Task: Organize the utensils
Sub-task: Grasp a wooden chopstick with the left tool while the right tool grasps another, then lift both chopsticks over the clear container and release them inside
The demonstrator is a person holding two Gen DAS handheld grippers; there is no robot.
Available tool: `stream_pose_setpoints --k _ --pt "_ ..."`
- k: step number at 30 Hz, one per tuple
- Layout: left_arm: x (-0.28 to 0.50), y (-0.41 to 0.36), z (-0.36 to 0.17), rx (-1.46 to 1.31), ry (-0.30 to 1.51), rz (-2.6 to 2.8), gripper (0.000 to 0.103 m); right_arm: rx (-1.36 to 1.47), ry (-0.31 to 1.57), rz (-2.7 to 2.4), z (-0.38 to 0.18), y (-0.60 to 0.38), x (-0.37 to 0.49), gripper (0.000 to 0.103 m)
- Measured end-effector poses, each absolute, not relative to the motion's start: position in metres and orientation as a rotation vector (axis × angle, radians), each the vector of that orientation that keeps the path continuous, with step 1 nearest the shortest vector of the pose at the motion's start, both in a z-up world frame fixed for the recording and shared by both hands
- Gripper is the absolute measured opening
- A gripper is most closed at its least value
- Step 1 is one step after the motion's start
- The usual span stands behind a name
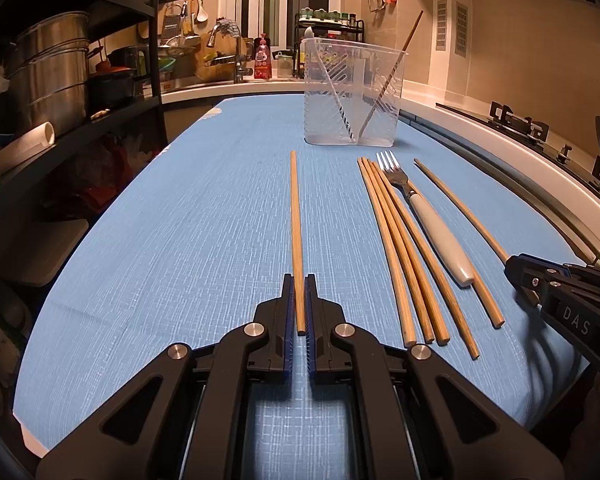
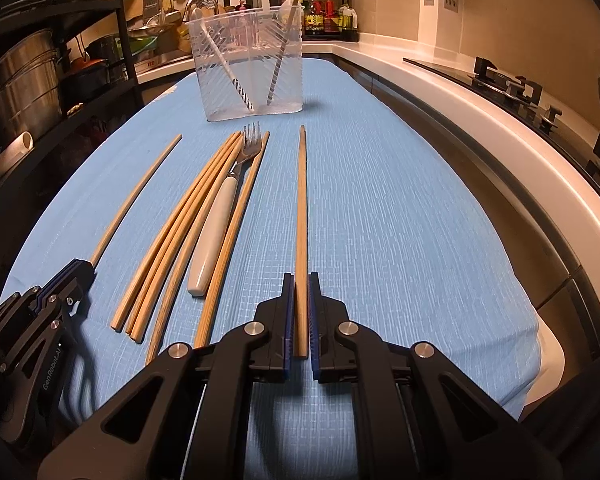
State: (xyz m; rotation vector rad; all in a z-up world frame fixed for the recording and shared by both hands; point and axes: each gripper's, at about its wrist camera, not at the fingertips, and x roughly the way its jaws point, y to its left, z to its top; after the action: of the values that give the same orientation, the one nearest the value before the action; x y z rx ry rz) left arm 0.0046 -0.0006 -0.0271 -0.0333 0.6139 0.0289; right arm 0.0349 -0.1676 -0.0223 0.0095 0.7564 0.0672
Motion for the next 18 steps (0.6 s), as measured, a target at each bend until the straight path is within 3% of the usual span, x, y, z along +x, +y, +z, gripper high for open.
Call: stream_pose_setpoints --k 18 --pt "-0.007 -0.001 -0.006 -0.019 0.542 0.012 0.005 -0.003 0.711 0.060 -0.006 -0.170 0.026 0.007"
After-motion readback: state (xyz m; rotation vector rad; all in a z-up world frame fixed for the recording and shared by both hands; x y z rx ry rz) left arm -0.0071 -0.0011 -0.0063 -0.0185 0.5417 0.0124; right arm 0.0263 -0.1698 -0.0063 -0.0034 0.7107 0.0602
